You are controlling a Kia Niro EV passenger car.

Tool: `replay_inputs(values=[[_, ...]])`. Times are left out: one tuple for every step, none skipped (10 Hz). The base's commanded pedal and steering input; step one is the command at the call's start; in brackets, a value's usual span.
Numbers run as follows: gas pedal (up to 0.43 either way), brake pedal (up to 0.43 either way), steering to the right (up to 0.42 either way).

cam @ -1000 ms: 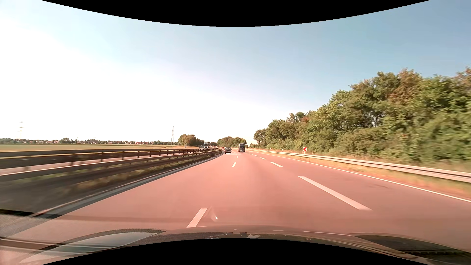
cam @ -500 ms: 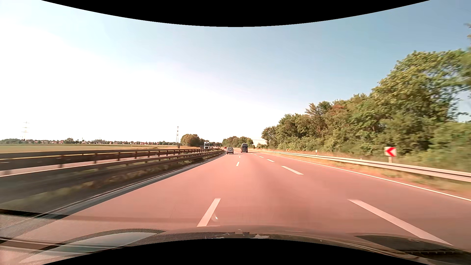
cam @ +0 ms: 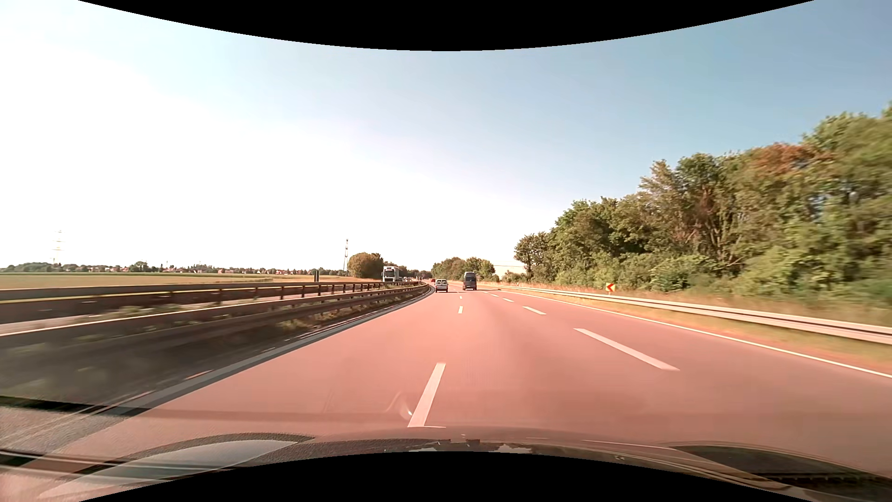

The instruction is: Follow the waypoints while adhering to traffic rules and regulations

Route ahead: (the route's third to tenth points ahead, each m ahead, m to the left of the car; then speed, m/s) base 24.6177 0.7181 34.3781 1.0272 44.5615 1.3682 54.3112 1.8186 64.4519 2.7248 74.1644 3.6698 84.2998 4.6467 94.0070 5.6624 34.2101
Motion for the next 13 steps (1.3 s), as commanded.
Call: replay_inputs(values=[[0.378, 0.006, -0.016], [0.378, 0.006, -0.016], [0.39, 0.006, -0.016], [0.39, 0.006, -0.016], [0.398, 0.006, -0.016], [0.398, 0.006, -0.015], [0.398, 0.006, -0.014], [0.409, 0.006, -0.012], [0.409, 0.006, -0.011], [0.421, 0.006, -0.011], [0.421, 0.006, -0.011], [0.421, 0.006, -0.01], [0.421, 0.006, -0.009]])
